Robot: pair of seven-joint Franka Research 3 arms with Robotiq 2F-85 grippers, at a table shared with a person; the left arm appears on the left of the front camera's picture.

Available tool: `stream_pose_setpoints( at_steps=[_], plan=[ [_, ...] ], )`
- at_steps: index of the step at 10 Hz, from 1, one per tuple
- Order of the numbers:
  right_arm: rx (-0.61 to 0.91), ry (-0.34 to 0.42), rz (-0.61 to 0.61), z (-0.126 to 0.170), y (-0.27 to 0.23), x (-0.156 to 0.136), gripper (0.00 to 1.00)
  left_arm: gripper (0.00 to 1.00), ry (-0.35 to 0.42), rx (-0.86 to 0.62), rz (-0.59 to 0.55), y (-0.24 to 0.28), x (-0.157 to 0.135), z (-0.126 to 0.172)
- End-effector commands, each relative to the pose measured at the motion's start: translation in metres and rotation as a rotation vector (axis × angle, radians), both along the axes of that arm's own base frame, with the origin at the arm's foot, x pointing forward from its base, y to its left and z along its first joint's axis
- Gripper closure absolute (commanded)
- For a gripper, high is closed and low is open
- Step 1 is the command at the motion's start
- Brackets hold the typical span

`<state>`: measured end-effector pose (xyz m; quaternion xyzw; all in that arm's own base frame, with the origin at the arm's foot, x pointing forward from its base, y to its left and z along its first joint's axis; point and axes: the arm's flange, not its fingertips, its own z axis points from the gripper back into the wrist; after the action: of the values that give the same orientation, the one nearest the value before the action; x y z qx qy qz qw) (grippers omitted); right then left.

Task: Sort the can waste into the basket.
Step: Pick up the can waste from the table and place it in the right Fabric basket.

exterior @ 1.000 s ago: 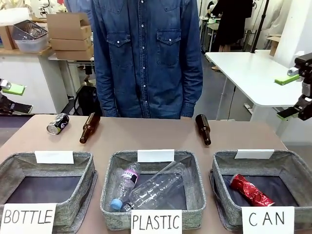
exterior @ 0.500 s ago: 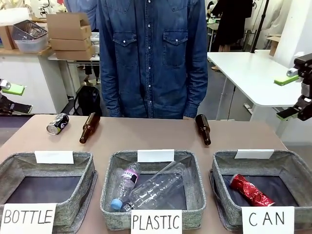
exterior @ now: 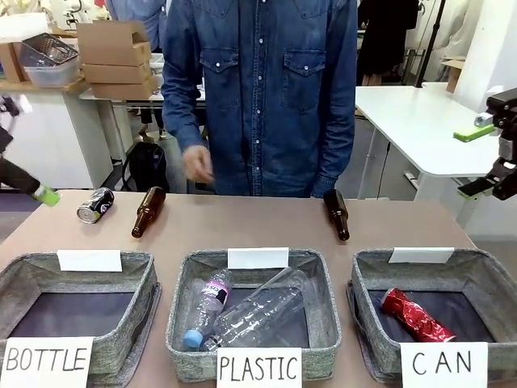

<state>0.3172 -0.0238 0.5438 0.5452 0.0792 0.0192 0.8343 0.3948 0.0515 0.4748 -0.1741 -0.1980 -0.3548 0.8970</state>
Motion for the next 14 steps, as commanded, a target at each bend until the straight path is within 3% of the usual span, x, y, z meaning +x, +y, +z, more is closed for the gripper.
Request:
stream_pose_setpoints(
  at_steps=[1, 2, 3, 5, 6, 7, 8, 9, 10, 11, 14],
  plan=[
    [-0.004, -0.024, 0.017, 0.001, -0.002, 0.001, 0.0, 0.0, -0.302, 0.807, 0.076, 0.014, 0.014, -0.01],
    [-0.004, -0.024, 0.017, 0.001, -0.002, 0.001, 0.0, 0.0, -0.347, 0.749, 0.249, 0.021, 0.023, 0.011],
    [-0.004, -0.024, 0.017, 0.001, -0.002, 0.001, 0.0, 0.0, -0.058, 0.165, -0.027, 0.006, 0.014, -0.006],
    [-0.004, -0.024, 0.017, 0.001, -0.002, 0.001, 0.0, 0.0, -0.058, 0.165, -0.027, 0.006, 0.014, -0.006],
    [-0.004, -0.024, 0.017, 0.001, -0.002, 0.001, 0.0, 0.0, -0.12, 0.273, -0.026, 0.011, 0.023, -0.003],
    [-0.004, -0.024, 0.017, 0.001, -0.002, 0.001, 0.0, 0.0, 0.005, 0.289, -0.025, 0.017, 0.066, -0.021],
    [-0.004, -0.024, 0.017, 0.001, -0.002, 0.001, 0.0, 0.0, 0.004, 0.146, -0.085, 0.042, 0.066, -0.013],
    [-0.004, -0.024, 0.017, 0.001, -0.002, 0.001, 0.0, 0.0, -0.079, -0.002, -0.076, 0.079, 0.044, 0.012],
    [-0.004, -0.024, 0.017, 0.001, -0.002, 0.001, 0.0, 0.0, -0.091, -0.048, -0.063, 0.097, 0.033, 0.019],
    [-0.004, -0.024, 0.017, 0.001, -0.002, 0.001, 0.0, 0.0, -0.088, -0.051, -0.015, 0.097, 0.039, 0.013],
    [-0.004, -0.024, 0.017, 0.001, -0.002, 0.001, 0.0, 0.0, -0.061, 0.034, 0.115, 0.043, 0.116, -0.042]
  ],
)
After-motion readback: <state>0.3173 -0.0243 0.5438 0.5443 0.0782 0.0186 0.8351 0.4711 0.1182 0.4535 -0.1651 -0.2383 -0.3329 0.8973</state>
